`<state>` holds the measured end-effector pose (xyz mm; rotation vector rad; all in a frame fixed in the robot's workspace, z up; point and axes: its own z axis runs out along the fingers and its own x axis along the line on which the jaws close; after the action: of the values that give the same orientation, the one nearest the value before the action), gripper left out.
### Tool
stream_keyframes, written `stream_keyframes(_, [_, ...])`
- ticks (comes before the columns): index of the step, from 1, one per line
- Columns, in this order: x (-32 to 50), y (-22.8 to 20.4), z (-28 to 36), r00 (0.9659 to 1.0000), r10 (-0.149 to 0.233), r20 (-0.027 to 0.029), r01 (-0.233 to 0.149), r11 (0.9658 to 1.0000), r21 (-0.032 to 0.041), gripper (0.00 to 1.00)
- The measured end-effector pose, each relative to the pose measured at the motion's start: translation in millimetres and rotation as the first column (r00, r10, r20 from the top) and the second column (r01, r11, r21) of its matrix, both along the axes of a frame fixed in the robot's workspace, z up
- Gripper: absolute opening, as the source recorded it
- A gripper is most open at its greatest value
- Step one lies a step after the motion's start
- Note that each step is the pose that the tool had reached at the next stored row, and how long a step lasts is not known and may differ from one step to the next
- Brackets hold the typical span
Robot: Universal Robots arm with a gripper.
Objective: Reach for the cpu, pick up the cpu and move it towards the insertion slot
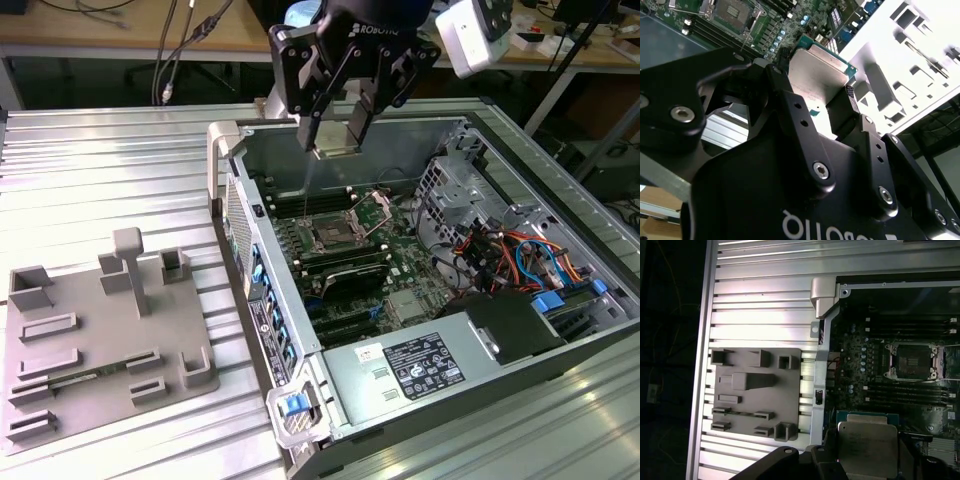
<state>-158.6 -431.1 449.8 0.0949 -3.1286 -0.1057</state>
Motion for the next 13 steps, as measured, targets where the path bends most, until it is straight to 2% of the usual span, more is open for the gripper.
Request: stream_keyframes(13, [10.5,0.0,0.0,1.0000,0.000,0.0000,0.000,1.0000,0.0000,0.55])
